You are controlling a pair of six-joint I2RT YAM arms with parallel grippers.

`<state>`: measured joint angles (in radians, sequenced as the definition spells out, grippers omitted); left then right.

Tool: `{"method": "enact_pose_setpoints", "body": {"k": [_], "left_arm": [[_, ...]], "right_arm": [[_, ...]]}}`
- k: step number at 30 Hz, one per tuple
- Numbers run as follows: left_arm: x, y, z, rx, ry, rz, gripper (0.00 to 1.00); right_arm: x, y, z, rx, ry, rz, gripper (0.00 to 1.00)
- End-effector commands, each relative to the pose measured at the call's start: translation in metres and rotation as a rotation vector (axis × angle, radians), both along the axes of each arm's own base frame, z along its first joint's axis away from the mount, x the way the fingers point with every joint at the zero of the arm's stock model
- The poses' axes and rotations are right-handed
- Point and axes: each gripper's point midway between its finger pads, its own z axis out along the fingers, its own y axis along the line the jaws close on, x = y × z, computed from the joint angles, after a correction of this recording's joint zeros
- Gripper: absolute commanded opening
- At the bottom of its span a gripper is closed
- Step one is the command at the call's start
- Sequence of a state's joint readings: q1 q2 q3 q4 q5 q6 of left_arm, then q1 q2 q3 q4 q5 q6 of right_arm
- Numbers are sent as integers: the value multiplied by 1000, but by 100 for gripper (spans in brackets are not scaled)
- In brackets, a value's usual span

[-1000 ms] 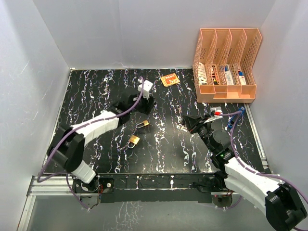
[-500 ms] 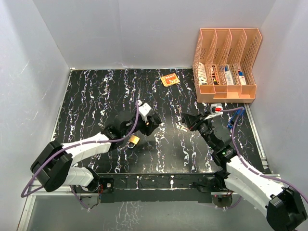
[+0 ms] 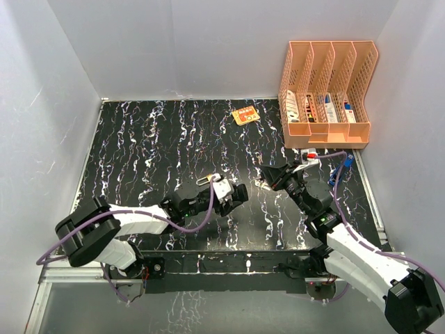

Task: Unlock with the key

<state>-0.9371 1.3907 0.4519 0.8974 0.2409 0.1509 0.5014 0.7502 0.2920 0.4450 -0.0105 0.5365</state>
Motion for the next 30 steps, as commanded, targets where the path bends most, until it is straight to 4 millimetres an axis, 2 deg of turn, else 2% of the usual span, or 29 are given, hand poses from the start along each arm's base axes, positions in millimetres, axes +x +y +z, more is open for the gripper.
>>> {"method": "enact_pose_setpoints", "body": {"k": [1,9,11,20,30], "left_arm": [[2,-16,52,-164,-191,-24,0],[6,-21,49,-170,-195,10,0],[8,-22,57,-198,-202,23,0],[6,-24,62,-219,-204,25,0],[-8,-25,57,-213,-258,-56,0]], "right_arm": [[-3,-1,26,50,-60,6,0],[-14,-2,18,66,-55,26,0],[-16,-2,16,68,-55,32,0],[-25,-1,9,82,-53,58,0],[-30,-3,12,86,-77,66,0]]}}
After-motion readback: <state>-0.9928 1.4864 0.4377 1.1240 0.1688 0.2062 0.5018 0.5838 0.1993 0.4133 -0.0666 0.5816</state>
